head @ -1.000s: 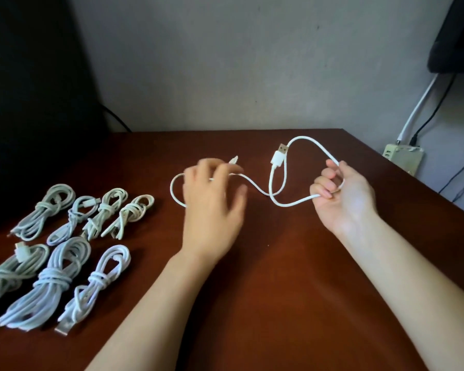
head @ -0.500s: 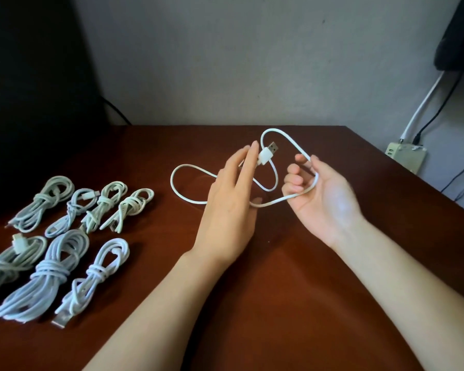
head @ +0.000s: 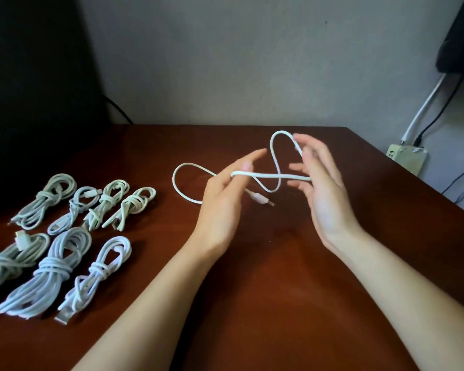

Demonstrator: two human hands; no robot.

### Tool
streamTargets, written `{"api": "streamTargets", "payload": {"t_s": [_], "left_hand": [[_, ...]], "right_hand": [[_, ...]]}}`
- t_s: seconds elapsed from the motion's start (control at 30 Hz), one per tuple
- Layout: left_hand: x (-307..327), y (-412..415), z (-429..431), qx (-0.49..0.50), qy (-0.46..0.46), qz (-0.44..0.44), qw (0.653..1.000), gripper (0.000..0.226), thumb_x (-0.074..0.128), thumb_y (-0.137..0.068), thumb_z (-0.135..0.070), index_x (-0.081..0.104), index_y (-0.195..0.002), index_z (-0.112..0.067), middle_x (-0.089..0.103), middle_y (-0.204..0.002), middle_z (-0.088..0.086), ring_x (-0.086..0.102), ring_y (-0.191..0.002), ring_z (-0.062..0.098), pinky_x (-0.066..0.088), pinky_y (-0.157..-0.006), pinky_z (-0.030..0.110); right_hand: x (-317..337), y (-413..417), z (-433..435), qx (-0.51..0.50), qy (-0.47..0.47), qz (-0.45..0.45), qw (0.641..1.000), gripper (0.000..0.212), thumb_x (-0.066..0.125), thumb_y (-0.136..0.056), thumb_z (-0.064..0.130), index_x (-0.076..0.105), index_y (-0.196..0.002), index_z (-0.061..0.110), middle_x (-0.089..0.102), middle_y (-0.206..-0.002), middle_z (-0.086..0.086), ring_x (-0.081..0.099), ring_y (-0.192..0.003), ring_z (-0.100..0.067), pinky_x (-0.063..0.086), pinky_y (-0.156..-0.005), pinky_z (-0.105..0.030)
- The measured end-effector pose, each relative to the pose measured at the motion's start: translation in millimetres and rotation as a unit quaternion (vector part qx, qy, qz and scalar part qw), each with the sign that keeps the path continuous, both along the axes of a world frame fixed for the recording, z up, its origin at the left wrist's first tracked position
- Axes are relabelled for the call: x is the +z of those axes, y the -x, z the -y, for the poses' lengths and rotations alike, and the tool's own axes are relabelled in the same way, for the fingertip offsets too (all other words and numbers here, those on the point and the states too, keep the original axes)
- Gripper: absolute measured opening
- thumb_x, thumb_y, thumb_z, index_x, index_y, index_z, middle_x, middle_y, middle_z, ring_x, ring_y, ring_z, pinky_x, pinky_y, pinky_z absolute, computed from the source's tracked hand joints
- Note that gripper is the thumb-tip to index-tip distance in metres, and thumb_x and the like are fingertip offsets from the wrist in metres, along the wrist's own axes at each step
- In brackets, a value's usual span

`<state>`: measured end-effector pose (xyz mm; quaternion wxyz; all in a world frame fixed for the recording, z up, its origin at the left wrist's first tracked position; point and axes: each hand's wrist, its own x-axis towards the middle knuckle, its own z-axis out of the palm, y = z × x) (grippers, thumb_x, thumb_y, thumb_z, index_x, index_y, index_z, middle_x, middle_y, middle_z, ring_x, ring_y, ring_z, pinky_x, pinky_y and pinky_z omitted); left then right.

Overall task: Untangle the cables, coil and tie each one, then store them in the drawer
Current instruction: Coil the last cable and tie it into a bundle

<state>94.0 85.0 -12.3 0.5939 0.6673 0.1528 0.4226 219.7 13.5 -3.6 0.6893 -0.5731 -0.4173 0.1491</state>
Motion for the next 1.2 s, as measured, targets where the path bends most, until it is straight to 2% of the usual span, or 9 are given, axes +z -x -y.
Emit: {"api": "streamTargets", "payload": {"t_s": [0.1,0.3,0.47,0.57,0.67,0.77,0.9,1.03,1.2], "left_hand": [[1,3,-3,-0.042,0.103,0.062,0.992,0.035,0.04,-0.096,-0.033,0.066,-0.116,-0.019,0.068,-0.119,0.001,0.058,-0.119,0.014,0.036,-0.109,0.042],[10,6,-7,-0.125,0.222,0.148,0.956,0.04,0.041,-0.082,-0.03,0.061,-0.112,-0.012,0.071,-0.11,0.007,0.066,-0.106,0.024,0.045,-0.102,0.039],[13,10,-7,-0.136,0.254,0.165,0.943,0.035,0.04,-0.088,-0.029,0.062,-0.109,-0.013,0.071,-0.108,0.009,0.067,-0.104,0.026,0.047,-0.098,0.038],[13,10,-9,-0.129,0.255,0.159,0.945,0.036,0.03,-0.098,-0.027,0.062,-0.108,-0.014,0.071,-0.105,0.008,0.067,-0.101,0.024,0.05,-0.093,0.035],[14,10,-9,-0.122,0.263,0.163,0.943,0.035,0.032,-0.097,-0.031,0.062,-0.105,-0.014,0.073,-0.102,0.006,0.068,-0.099,0.022,0.05,-0.092,0.035],[15,11,-12,-0.114,0.283,0.175,0.936,0.036,0.033,-0.096,-0.035,0.062,-0.104,-0.015,0.073,-0.101,0.003,0.069,-0.099,0.02,0.051,-0.089,0.033],[17,16,-19,-0.091,0.333,0.198,0.918,0.04,0.032,-0.1,-0.038,0.063,-0.099,-0.013,0.073,-0.099,0.005,0.068,-0.1,0.024,0.048,-0.095,0.039],[17,19,-25,-0.058,0.368,0.232,0.899,0.04,0.036,-0.099,-0.041,0.064,-0.096,-0.012,0.073,-0.096,0.006,0.069,-0.097,0.025,0.051,-0.091,0.042],[15,24,-33,-0.022,0.401,0.266,0.876,0.048,0.032,-0.1,-0.045,0.063,-0.104,-0.009,0.074,-0.096,0.008,0.072,-0.087,0.025,0.054,-0.082,0.04]], "right_hand": [[-2,-1,-1,0.012,-0.015,0.056,0.998,0.037,0.029,-0.091,0.054,0.054,-0.114,0.042,0.048,-0.134,0.015,0.047,-0.122,-0.004,0.043,-0.091,-0.023],[-10,-4,-6,-0.001,-0.002,0.05,0.999,0.041,0.033,-0.098,0.041,0.028,-0.139,0.041,0.034,-0.15,0.006,0.037,-0.134,-0.005,0.033,-0.11,-0.028],[-23,-16,-10,-0.002,0.208,0.087,0.974,0.07,0.059,-0.093,0.023,0.019,-0.15,0.033,0.039,-0.149,0.003,0.035,-0.137,-0.011,0.028,-0.113,-0.033],[-30,-15,-11,0.056,0.242,0.115,0.962,0.052,0.058,-0.094,0.021,0.038,-0.141,0.026,0.06,-0.127,0.005,0.051,-0.124,-0.01,0.034,-0.111,-0.033],[-27,-10,-10,0.089,0.23,0.148,0.958,0.014,0.055,-0.095,0.016,0.063,-0.106,0.018,0.071,-0.103,0.002,0.063,-0.103,-0.008,0.044,-0.101,-0.03],[-23,-6,-8,0.1,0.206,0.172,0.958,0.022,0.048,-0.098,0.013,0.066,-0.086,0.017,0.072,-0.091,0.003,0.065,-0.095,-0.007,0.044,-0.093,-0.023],[-15,-7,-8,0.061,0.104,0.077,0.99,0.026,0.042,-0.101,0.01,0.056,-0.08,0.015,0.065,-0.069,0.0,0.069,-0.083,-0.02,0.052,-0.083,-0.026],[-12,-14,-1,-0.076,0.041,0.258,0.962,0.023,0.044,-0.1,0.019,0.063,-0.091,0.025,0.057,-0.055,0.008,0.059,-0.061,-0.007,0.043,-0.062,-0.011],[-3,-10,7,-0.189,-0.077,0.414,0.887,0.031,0.045,-0.097,0.018,0.072,-0.097,0.004,0.054,-0.065,0.019,0.049,-0.063,-0.004,0.034,-0.058,-0.003]]}}
